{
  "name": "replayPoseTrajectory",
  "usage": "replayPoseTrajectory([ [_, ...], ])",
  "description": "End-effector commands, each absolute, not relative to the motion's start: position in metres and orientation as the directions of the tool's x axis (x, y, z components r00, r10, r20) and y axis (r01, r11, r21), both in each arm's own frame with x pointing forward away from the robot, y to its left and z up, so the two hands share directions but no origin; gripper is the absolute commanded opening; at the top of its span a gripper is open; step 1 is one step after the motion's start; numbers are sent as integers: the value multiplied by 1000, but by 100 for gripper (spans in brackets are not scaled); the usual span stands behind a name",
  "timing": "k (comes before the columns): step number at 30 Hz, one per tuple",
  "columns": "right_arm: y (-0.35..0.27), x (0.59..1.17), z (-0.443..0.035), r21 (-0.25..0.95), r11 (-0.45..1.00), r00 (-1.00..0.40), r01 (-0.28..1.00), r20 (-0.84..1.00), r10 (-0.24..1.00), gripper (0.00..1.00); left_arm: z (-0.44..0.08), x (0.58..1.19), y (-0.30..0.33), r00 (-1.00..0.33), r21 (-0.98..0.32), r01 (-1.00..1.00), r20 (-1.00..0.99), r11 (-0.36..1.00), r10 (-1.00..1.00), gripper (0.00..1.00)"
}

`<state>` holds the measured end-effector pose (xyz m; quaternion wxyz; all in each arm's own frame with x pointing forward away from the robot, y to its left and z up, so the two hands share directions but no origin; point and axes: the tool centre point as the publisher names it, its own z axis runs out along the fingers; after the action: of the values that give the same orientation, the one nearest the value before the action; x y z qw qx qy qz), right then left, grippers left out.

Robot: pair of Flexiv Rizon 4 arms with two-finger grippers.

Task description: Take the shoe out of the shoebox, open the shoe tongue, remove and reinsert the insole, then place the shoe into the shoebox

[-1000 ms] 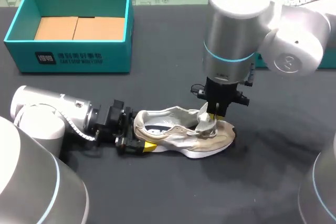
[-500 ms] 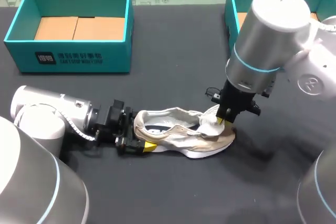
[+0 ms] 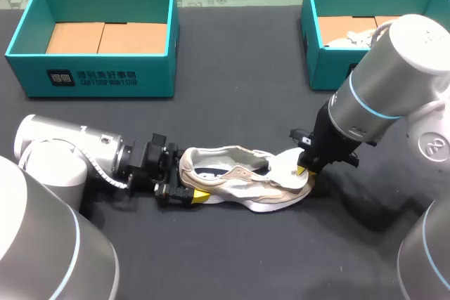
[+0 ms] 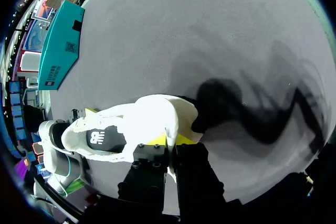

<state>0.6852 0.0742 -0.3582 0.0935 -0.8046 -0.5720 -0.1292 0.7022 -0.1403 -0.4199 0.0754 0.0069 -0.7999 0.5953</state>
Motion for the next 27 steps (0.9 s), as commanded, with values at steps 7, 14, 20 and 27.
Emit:
replayPoseTrajectory([
  [7, 67, 686, -370, -5, -323, 297, 946, 405, 865, 40, -422, 704, -142, -989, -951, -101, 129, 292, 78, 0],
  [14, 51, 684, -349, 10, -356, 335, 934, 321, 886, 60, -422, 704, -142, -989, -951, -101, 129, 292, 78, 0],
  [20, 38, 683, -304, 75, -350, 328, 934, 214, 920, 59, -422, 704, -142, -989, -951, -101, 129, 292, 78, 0],
  [27, 43, 684, -252, 164, -289, 276, 943, 96, 956, 60, -422, 704, -142, -989, -951, -101, 129, 292, 78, 0],
])
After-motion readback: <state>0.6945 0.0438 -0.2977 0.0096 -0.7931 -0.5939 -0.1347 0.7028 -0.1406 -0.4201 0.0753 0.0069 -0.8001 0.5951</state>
